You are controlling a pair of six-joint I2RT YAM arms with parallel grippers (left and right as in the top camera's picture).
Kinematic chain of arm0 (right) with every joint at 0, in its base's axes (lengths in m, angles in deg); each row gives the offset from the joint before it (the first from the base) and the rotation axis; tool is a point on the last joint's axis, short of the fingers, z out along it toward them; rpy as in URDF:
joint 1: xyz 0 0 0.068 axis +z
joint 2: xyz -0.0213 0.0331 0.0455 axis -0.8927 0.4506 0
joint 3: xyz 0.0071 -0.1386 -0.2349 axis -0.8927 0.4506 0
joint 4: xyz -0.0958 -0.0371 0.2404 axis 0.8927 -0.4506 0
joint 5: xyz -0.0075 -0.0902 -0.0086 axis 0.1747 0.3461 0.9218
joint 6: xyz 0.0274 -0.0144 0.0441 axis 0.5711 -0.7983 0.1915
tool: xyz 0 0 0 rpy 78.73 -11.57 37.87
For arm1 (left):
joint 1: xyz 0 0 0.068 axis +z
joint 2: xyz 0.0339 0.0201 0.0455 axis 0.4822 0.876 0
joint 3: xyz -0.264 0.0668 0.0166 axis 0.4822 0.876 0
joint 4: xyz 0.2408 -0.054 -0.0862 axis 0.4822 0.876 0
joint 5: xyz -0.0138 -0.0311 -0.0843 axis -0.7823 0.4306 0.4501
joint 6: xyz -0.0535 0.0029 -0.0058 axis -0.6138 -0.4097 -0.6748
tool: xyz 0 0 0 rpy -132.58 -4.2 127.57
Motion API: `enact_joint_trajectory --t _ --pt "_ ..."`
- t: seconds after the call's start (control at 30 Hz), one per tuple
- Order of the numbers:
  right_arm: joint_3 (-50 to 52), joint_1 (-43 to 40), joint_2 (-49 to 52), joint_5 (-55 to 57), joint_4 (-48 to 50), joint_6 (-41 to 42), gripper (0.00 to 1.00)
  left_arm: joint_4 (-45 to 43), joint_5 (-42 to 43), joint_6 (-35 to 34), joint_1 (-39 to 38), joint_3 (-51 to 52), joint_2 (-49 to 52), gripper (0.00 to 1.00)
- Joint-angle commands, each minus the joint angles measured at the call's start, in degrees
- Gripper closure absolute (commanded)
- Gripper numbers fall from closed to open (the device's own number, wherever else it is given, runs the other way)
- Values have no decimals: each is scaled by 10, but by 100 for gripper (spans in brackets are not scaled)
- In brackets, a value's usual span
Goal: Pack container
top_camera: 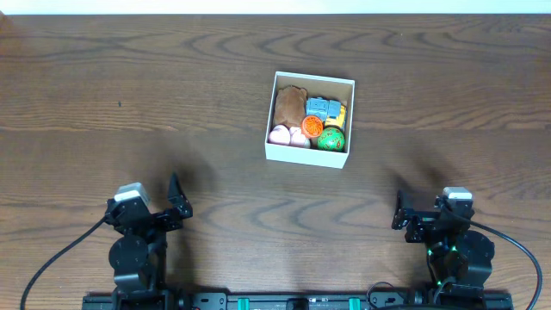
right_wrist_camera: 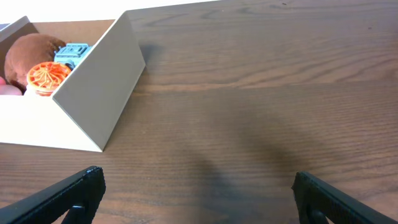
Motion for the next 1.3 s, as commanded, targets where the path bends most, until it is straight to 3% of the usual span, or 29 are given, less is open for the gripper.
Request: enact_joint_trajectory --t 0.0,1.27 --pt "3 7 -5 3 1 9 1 -5 -1 -5 3 14 -22 2" --pt "3 7 -5 3 1 9 1 -19 -2 -5 3 47 -22 2"
